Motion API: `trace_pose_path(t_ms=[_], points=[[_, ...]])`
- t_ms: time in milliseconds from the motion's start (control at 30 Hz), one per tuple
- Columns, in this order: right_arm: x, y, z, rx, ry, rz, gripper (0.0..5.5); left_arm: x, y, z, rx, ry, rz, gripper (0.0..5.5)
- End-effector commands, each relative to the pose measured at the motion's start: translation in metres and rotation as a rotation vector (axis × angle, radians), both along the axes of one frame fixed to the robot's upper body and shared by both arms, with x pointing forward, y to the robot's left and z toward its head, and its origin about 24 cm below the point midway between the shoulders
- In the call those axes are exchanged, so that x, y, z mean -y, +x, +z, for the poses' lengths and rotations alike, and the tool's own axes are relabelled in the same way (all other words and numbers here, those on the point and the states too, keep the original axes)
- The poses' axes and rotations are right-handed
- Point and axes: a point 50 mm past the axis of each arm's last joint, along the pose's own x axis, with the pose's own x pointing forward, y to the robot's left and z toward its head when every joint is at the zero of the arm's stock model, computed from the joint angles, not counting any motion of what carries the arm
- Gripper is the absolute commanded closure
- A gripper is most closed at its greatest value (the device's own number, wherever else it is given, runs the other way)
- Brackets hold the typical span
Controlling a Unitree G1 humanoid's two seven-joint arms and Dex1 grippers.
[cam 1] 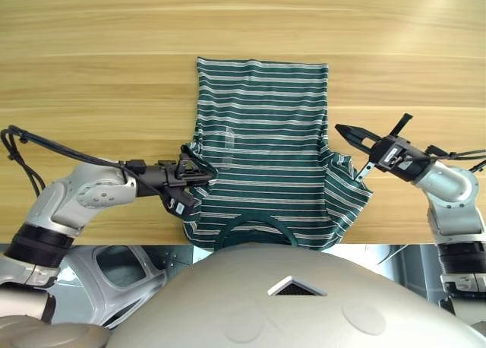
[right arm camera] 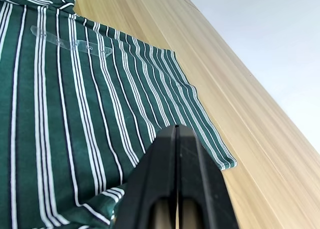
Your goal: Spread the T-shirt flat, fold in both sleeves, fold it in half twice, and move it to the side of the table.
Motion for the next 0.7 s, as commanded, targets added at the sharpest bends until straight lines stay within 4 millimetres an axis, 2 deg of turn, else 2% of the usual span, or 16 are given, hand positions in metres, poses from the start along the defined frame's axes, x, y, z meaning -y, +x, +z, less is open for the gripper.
trace_pose_path(t_ms=[33,300,500,700], points=[[-0.002,0.002,0.001,0.007,-0.009,0.011,5.50,0.008,0.001,0.007,0.003,-0.011,-0.032,5.43],[-0.004,0.003,0.002,0.011,-0.007,0.018,5.50,0.012,0.003,0.003,-0.042,0.045,-0.037,5.43],[-0.006,0.003,0.003,0.014,-0.005,0.024,5.50,0.010,0.010,-0.010,-0.071,0.135,-0.001,5.43],[-0.008,0.003,0.003,0.015,0.001,0.024,5.50,0.017,0.011,-0.008,-0.106,0.121,0.023,4.42]])
